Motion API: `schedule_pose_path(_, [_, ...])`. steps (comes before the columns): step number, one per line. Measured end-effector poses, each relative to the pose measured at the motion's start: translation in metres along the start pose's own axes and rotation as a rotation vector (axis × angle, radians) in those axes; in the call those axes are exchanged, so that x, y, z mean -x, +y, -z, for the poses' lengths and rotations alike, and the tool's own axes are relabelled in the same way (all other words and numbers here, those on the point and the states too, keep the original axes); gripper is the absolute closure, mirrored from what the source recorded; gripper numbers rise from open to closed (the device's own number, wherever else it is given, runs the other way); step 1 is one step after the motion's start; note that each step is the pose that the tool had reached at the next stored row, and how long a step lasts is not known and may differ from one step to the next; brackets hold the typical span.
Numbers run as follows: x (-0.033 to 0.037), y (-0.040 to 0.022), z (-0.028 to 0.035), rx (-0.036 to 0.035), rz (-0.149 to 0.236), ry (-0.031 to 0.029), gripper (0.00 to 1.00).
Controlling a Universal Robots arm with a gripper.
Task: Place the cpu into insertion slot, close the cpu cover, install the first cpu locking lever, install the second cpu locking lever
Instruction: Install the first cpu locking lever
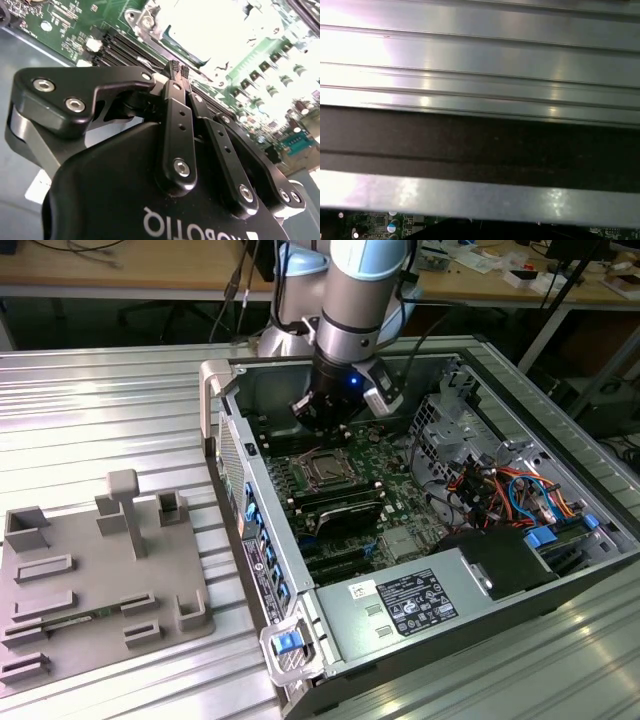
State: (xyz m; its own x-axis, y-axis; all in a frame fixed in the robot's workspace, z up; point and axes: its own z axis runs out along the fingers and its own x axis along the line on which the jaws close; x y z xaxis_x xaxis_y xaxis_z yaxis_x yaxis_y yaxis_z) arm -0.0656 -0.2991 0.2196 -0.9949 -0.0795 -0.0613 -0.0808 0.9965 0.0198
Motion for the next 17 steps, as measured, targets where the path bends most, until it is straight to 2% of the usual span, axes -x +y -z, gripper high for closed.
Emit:
schedule_pose_path(3, [0.0042,0.0005,-0.0042,0.0000,0.000,0.0007,0.89])
schedule_pose_path(6, [0.0071,0.0010,-0.0054,0.0000,0.000,0.0008,0.89])
schedule_pose_path(17, [0.0088,0.0056,-0.0060,0.0005,0.000,0.0007,0.89])
